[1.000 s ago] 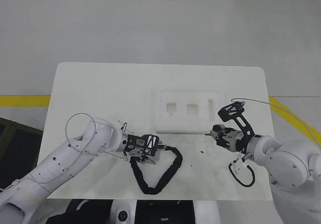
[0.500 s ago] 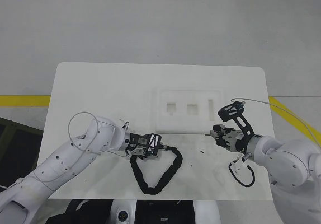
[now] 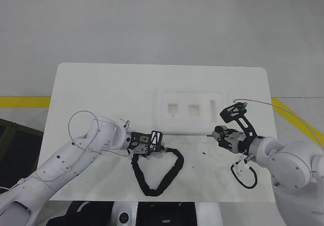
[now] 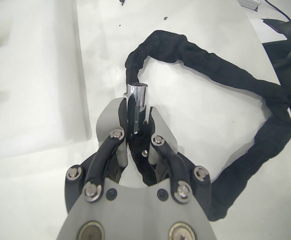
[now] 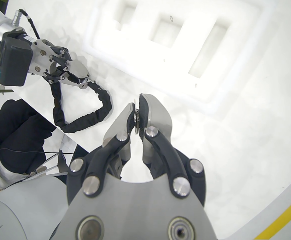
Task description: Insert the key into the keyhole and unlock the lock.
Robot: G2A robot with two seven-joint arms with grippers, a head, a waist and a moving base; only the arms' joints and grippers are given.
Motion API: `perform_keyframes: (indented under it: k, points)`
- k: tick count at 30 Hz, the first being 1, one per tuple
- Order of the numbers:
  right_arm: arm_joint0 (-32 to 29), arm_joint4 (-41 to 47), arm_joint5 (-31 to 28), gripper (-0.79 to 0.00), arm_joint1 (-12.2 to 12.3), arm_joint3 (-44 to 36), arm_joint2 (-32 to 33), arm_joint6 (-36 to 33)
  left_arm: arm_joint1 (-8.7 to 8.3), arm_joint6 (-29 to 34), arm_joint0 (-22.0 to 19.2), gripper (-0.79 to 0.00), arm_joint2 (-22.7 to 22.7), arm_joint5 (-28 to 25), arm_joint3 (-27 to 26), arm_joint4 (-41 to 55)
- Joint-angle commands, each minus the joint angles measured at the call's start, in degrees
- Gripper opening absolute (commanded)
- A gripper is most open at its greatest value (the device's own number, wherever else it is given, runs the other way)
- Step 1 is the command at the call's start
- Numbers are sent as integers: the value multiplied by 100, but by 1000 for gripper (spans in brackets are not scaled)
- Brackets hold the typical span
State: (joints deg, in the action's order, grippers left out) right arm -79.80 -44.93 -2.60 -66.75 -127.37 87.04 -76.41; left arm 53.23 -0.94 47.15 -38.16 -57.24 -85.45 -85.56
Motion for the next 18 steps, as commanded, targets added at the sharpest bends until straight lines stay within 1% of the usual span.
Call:
perform_keyframes:
  k: [1,6,11,15,18]
  points:
    - [0,0,0,-785,0,0,0,0,3,-12,12,-785,-25,-10,17,9]
    - [0,0,0,-785,0,0,0,0,-4,-224,65,-785,-121,-17,-14,20]
    - [0,0,0,-785,0,0,0,0,-79,-692,233,-785,-320,-37,-52,-77]
    - [0,0,0,-785,0,0,0,0,-164,-1315,444,-785,-513,-2,-13,-200]
    - [-81,56,-44,-785,1,43,-80,173,-219,-2019,607,-785,-619,138,44,-416]
